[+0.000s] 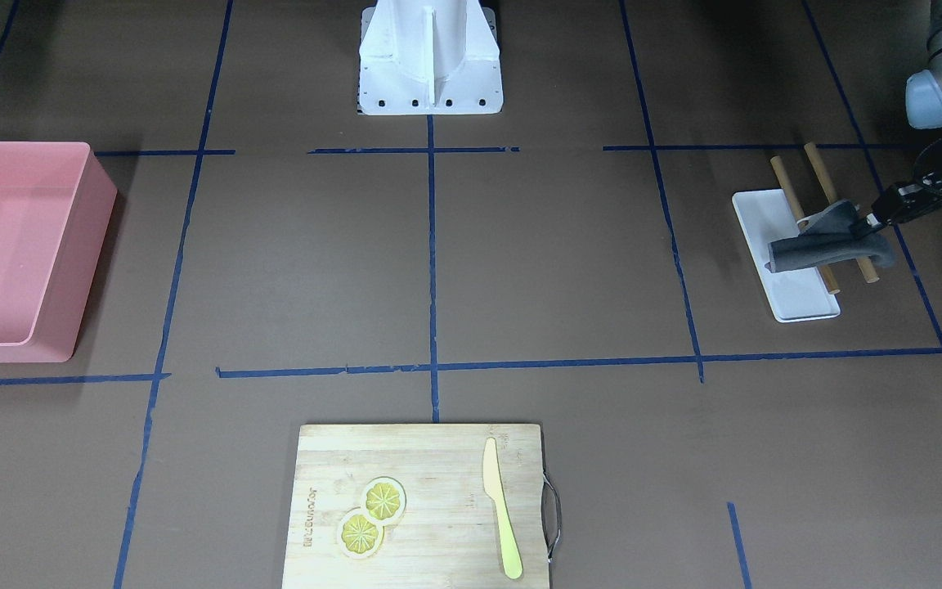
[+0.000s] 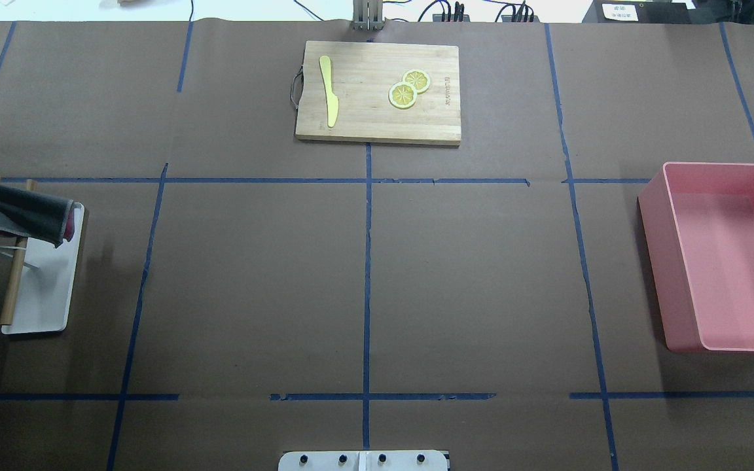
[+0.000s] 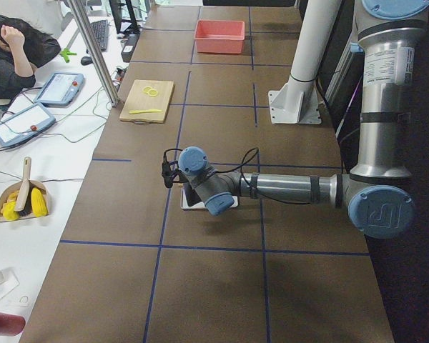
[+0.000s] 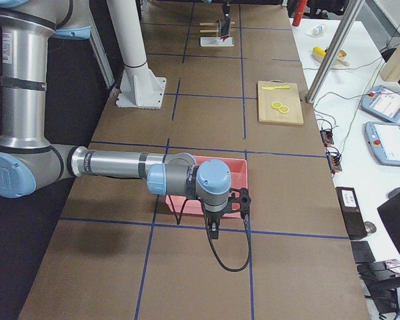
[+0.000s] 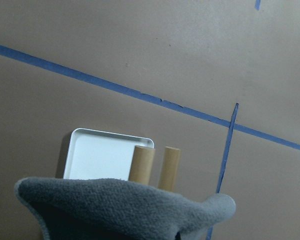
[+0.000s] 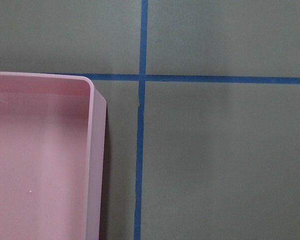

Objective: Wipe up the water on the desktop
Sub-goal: 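Grasp the grey towel on the white tray with the left gripper and lift, then carry the grey towel to table center with left gripper while right approaches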

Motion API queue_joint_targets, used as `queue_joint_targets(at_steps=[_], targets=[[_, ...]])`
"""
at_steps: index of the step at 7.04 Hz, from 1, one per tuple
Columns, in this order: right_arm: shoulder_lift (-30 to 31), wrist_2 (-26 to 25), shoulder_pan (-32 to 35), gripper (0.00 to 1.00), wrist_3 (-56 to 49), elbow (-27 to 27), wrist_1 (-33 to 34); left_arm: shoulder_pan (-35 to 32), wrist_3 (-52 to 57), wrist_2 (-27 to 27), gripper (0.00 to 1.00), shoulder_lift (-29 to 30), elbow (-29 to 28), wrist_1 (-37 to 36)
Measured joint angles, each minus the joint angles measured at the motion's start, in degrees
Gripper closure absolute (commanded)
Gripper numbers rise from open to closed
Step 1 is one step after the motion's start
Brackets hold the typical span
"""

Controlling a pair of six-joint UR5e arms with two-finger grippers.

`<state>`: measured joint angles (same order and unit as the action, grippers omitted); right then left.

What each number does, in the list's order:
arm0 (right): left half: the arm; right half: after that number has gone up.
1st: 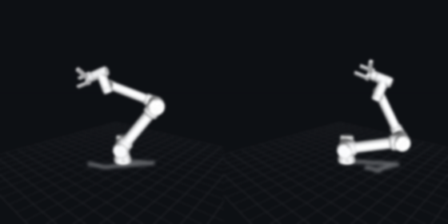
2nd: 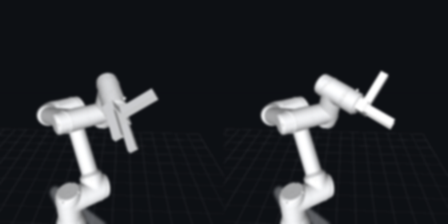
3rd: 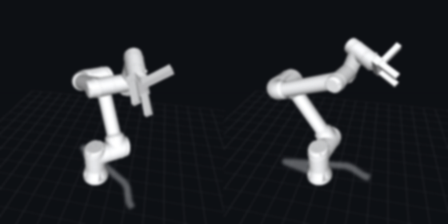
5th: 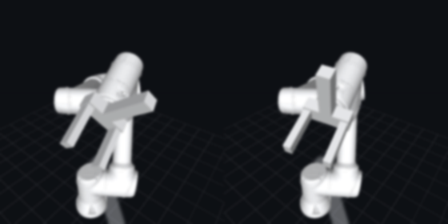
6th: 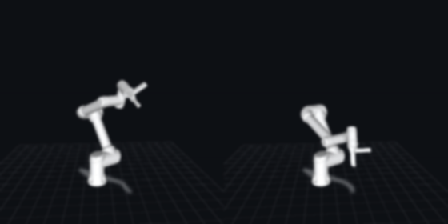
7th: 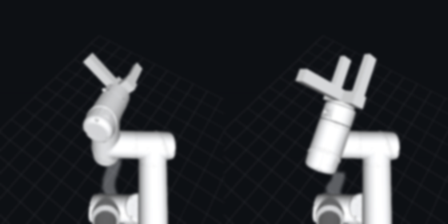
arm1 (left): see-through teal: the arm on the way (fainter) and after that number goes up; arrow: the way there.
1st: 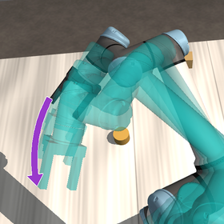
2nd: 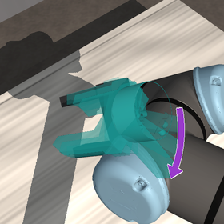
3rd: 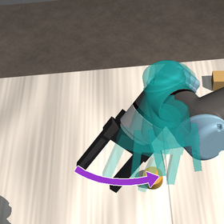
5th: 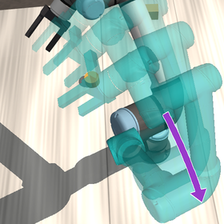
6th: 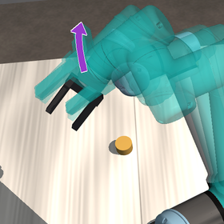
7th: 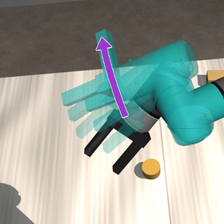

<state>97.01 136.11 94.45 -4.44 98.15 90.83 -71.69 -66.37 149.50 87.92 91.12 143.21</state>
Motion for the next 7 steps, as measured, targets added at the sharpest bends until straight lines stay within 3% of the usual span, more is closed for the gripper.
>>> queue_joint_targets(at_steps=[4, 7], targets=[[-1.53, 6.07, -0.59, 0.0, 1.97, 2.41, -3.58, -5.25, -6.22, 8.14, 1.0, 2.77, 4.96, -1.01], [-6.05, 9.57, -7.5, 0.0, 14.31, 1.8, -9.42, -6.43, -14.33, 9.72, 1.0, 13.07, 5.86, -6.75]])
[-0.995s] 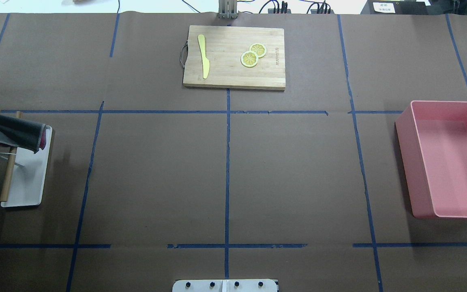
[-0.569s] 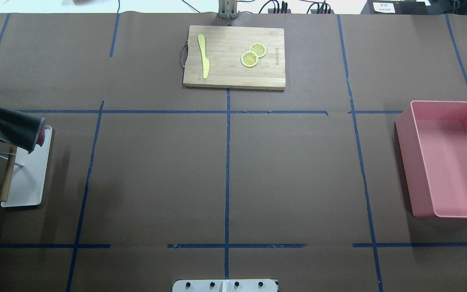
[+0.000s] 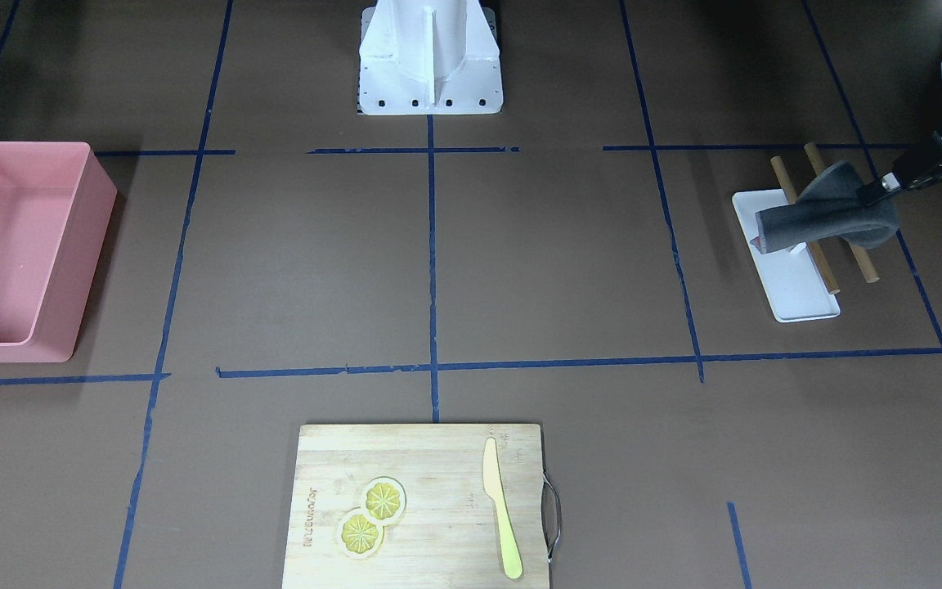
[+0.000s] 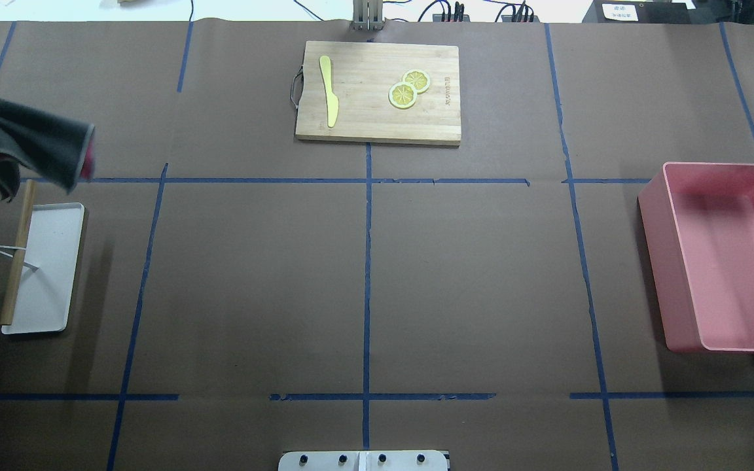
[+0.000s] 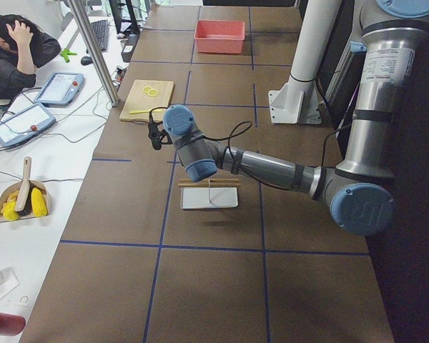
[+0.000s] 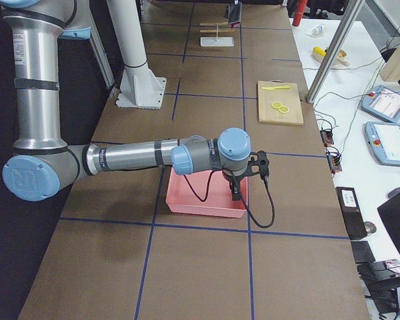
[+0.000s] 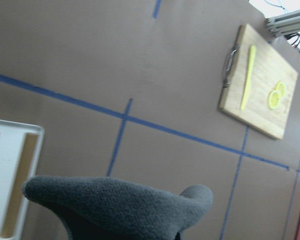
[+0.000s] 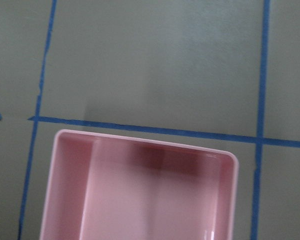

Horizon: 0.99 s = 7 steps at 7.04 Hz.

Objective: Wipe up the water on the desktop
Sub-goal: 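Carry the grey towel to table center with left gripper while right approaches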

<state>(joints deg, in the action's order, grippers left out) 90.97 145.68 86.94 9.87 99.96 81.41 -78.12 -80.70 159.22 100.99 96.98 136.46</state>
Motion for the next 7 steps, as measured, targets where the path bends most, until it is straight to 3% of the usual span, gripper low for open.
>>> queue_joint_targets(at_steps=[2, 3, 5, 7], targets=[[-0.59, 1.05, -3.83, 0.01, 6.13, -0.11, -15.34, 0.91, -0.9, -0.83, 1.0, 3.95, 0.07, -2.6], [-1.0, -2.9, -6.6, 0.01, 8.97, 0.83, -23.0, 1.98, -1.3, -2.31, 1.0, 5.13, 0.19, -3.24], [-6.91, -16.24, -17.66, 0.01, 27.22, 4.62, -30.3, 4.59, -1.99, -6.19, 1.0, 6.84, 0.36, -4.77], [-15.87, -28.57, -29.98, 0.01, 38.85, 9.13, -31.47, 6.91, -2.11, -7.87, 1.0, 9.82, 0.34, -9.72]])
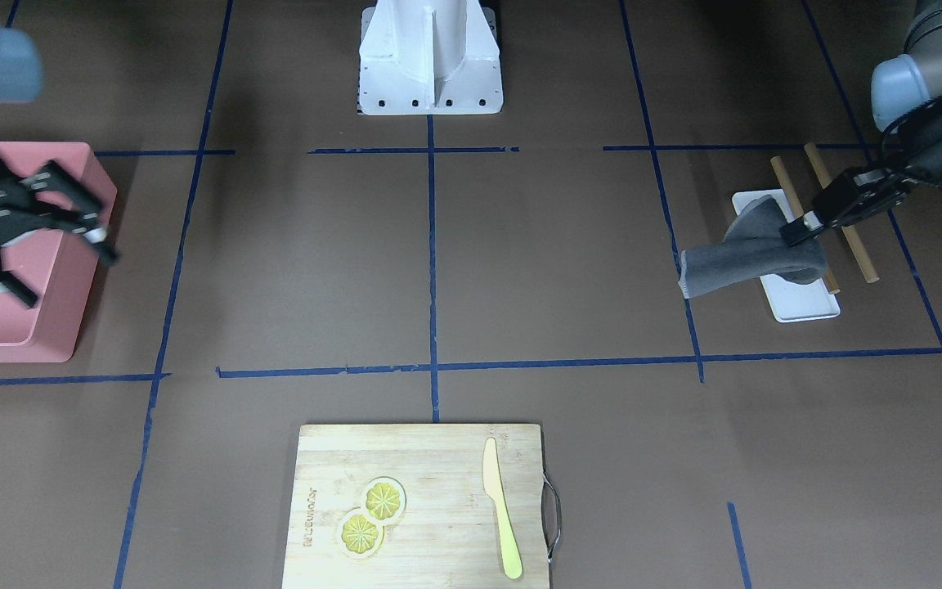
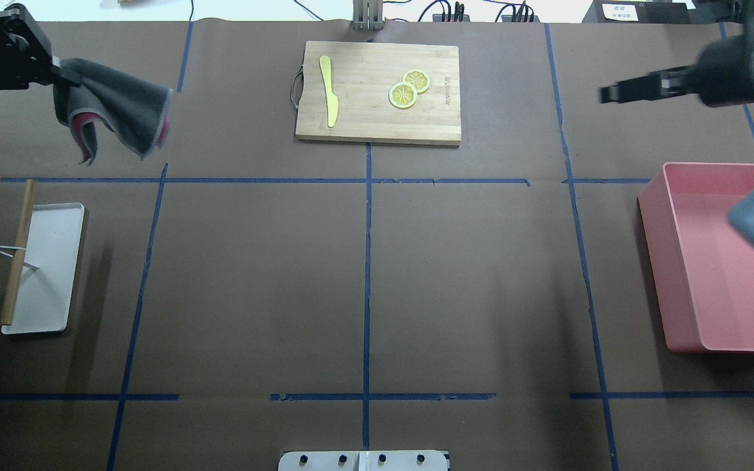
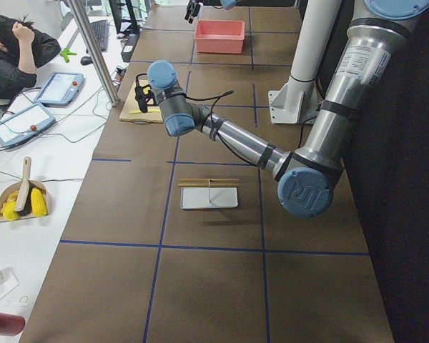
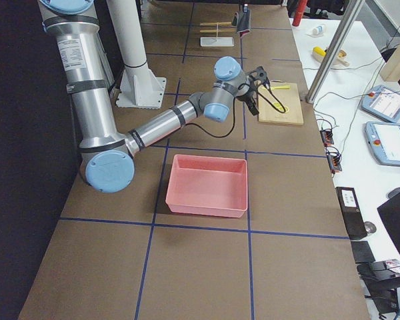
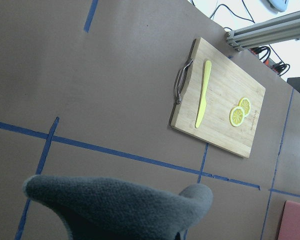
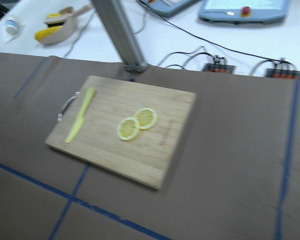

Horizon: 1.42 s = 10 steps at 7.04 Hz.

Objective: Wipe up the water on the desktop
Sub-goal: 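Carry the grey towel to table center with left gripper while right approaches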

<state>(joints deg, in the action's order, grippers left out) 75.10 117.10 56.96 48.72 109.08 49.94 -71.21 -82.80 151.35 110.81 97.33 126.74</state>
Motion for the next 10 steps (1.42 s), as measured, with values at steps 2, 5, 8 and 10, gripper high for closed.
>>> queue_joint_targets(at_steps=[2, 5, 8, 10], targets=[[-6.27, -14.52, -13.94, 0.02, 0.25, 2.64, 0.27, 3.07, 0.15, -0.18, 1.0, 4.44, 0.02, -6.92], [-8.72, -23.02, -25.69, 0.02, -5.36, 3.84, 0.24, 8.56, 3.45, 0.17, 1.0, 8.3, 0.04, -8.15], [-10.1, -23.28, -29.03, 0.02, -6.38, 3.93, 0.41, 13.99, 13.21, 0.43, 1.0, 10.32, 0.28, -7.58], [-10.6, -23.1, -30.0, 0.02, -6.66, 3.87, 0.4, 17.6, 17.97, 0.51, 1.0, 11.53, 0.98, -6.45]])
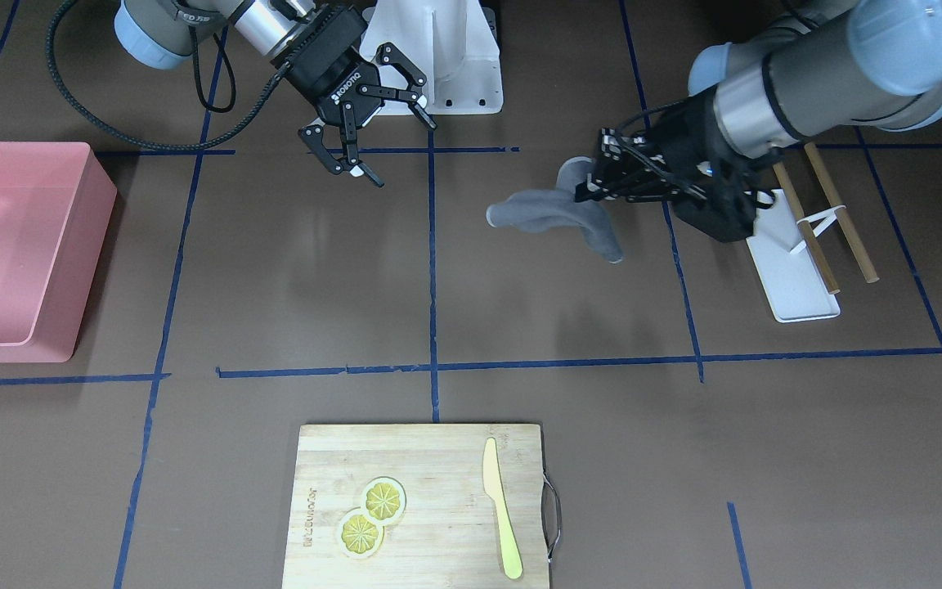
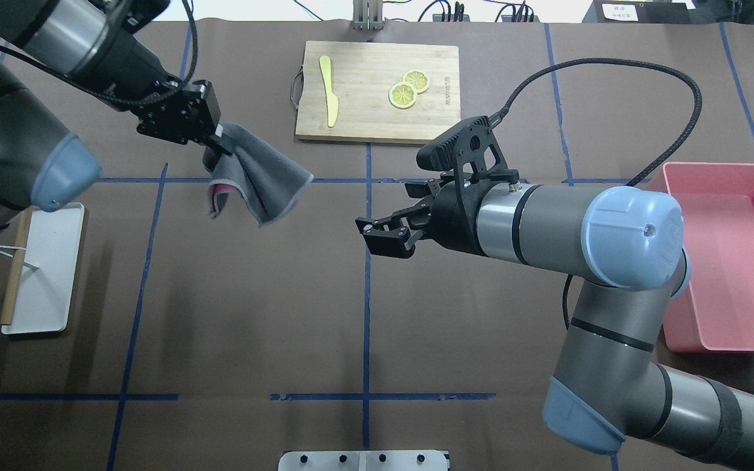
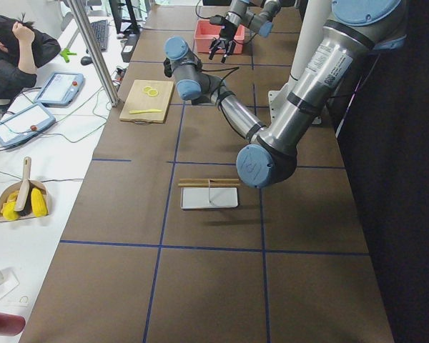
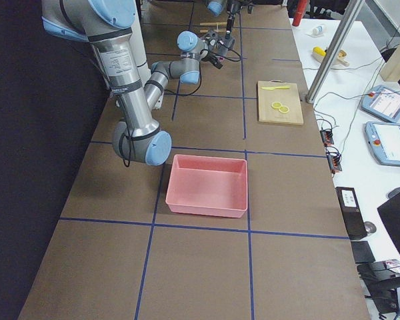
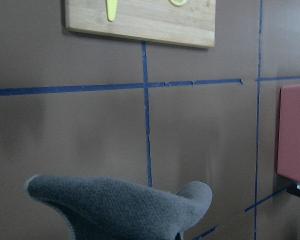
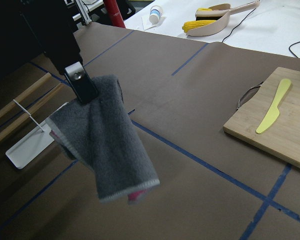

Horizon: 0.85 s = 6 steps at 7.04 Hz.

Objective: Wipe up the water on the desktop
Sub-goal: 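Carry the grey towel to table center with left gripper while right approaches, then grasp the towel's hanging end with the right gripper while the left gripper releases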

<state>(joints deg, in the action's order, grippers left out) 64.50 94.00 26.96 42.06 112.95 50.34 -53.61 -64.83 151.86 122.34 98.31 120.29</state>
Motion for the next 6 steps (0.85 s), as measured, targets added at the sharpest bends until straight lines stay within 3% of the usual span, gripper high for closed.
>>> queue_joint_targets(at_steps=[4, 6], targets=[[-0.74, -0.46, -2.21, 0.02, 0.12, -0.05, -0.37, 3.16, 0.57, 0.07, 1.0, 0.91, 0.52, 4.41], [-1.25, -0.55, -2.62, 0.08, 0.13, -0.1, -0.4, 5.4, 0.52, 0.1, 1.0, 1.62, 0.56, 5.5]])
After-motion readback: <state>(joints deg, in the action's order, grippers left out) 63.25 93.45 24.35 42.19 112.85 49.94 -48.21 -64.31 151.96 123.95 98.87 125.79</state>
